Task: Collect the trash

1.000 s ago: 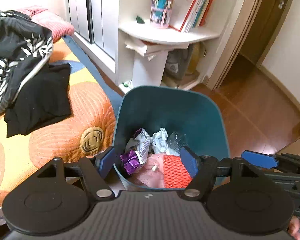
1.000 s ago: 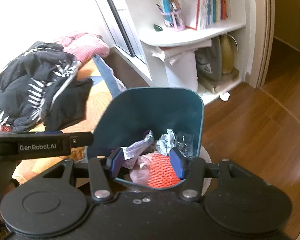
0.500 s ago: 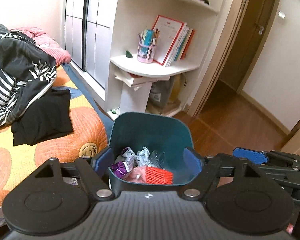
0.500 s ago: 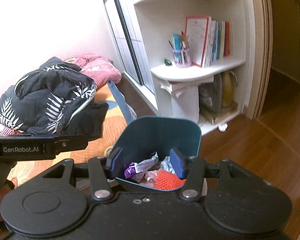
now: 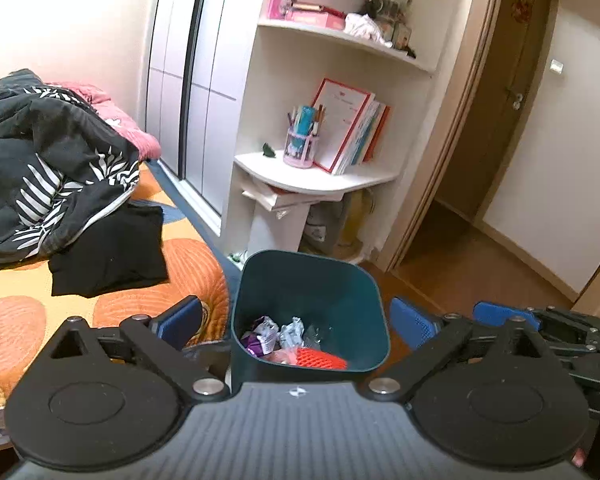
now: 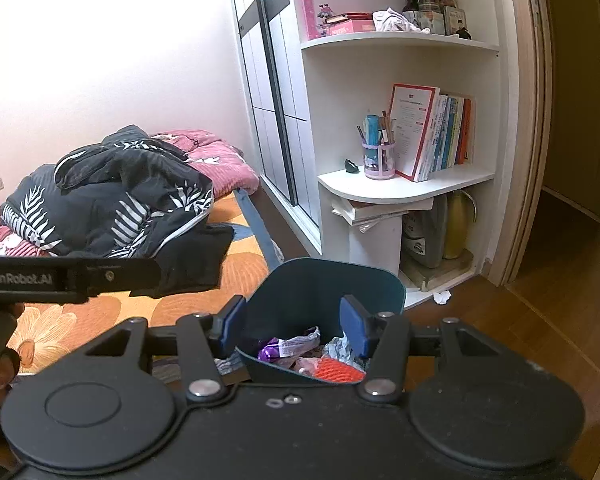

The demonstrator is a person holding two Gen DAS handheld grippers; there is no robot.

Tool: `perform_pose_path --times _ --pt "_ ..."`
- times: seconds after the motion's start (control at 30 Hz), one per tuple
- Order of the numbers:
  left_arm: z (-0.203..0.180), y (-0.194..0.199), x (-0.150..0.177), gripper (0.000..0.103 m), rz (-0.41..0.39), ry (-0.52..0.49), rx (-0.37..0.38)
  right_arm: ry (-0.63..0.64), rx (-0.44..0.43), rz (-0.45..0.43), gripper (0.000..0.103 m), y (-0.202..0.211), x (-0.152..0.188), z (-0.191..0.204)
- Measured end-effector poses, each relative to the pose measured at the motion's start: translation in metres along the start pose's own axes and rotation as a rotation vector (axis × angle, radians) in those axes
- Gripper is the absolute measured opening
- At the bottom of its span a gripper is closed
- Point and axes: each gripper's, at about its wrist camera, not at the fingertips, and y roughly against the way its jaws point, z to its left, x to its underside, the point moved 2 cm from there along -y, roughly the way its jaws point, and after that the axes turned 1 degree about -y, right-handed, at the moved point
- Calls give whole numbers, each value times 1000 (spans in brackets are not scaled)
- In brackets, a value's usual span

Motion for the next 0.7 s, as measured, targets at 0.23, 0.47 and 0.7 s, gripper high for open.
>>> perform_pose_path --times 0.23,0.47,0.7 --pt "-3 9 11 101 -1 -13 12 10 4 -10 52 9 8 5" --pt "-7 12 20 101 11 -18 28 8 -1 -4 52 14 11 7" --pt "-2 12 23 103 17 17 38 2 -4 7 52 15 14 9"
